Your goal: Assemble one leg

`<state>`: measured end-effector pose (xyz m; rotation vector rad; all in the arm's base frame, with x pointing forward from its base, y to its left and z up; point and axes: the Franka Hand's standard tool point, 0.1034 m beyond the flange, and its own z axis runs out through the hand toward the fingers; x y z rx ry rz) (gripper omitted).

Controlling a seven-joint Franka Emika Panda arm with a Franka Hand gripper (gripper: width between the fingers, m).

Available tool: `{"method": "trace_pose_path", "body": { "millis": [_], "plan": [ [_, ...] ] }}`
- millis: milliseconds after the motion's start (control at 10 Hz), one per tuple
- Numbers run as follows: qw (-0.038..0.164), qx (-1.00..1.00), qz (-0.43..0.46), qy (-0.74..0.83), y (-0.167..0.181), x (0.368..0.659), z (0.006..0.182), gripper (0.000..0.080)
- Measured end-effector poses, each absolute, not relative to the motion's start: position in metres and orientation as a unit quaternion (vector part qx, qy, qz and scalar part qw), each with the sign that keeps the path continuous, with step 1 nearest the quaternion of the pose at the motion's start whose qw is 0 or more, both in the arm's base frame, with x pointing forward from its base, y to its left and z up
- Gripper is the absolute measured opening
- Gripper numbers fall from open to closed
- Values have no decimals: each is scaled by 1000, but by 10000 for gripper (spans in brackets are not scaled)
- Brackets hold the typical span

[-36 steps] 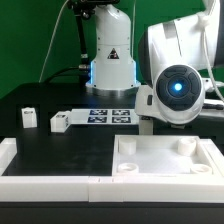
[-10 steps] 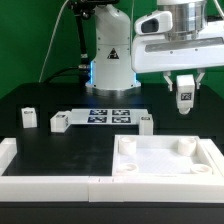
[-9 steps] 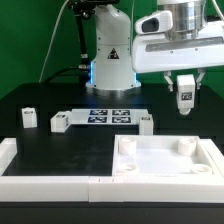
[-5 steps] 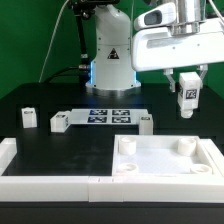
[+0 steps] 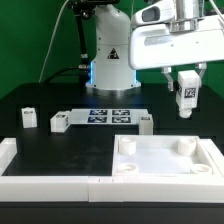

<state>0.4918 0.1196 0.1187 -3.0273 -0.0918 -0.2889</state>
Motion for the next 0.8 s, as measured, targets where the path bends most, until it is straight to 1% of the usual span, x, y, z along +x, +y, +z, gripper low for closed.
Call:
{"method": "trace_pose_path", "body": {
  "millis": [200, 300, 500, 800],
  "plan": [
    [49, -994, -95, -30, 118, 493, 119, 288],
    [46, -992, -99, -58, 111, 503, 119, 288],
    [47, -989, -120, -77, 101, 549, 123, 288],
    [50, -985, -133, -100, 101, 593, 109, 288]
  ]
}}
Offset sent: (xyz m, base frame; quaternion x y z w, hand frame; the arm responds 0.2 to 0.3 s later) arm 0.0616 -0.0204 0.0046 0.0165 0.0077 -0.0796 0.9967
